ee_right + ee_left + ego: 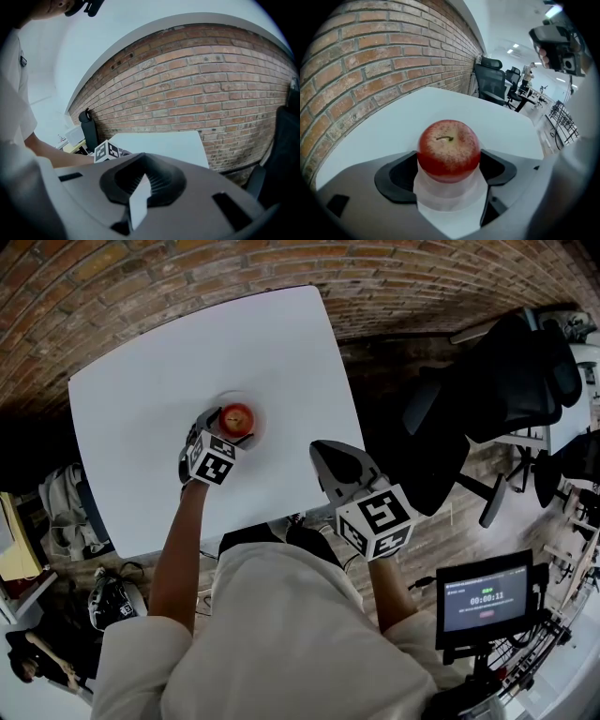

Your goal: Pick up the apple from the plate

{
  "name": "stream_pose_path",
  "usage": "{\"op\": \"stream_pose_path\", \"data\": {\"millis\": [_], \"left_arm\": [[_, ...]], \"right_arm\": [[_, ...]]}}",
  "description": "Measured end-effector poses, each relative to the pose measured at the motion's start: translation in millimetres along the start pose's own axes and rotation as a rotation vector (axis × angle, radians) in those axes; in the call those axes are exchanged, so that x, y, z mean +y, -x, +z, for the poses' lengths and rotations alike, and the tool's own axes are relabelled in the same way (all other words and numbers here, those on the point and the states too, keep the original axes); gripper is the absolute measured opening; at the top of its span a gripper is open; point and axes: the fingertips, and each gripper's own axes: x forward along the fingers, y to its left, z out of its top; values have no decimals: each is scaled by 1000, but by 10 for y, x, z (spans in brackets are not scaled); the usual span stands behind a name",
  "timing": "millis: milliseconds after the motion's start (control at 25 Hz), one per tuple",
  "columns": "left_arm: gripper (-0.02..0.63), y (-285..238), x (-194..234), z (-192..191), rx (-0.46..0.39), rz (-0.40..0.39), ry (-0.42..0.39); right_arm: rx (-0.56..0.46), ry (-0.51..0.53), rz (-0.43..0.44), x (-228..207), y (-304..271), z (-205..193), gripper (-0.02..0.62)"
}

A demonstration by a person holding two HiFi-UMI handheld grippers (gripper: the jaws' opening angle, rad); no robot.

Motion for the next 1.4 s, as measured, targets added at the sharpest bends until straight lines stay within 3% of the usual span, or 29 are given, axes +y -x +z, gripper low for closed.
{"op": "stream_pose_path", "data": {"millis": [1400], "left_arm": [[394,94,3,67,-74,53,23]], "right_arm": [[-6,8,27,34,15,-25,2]]}}
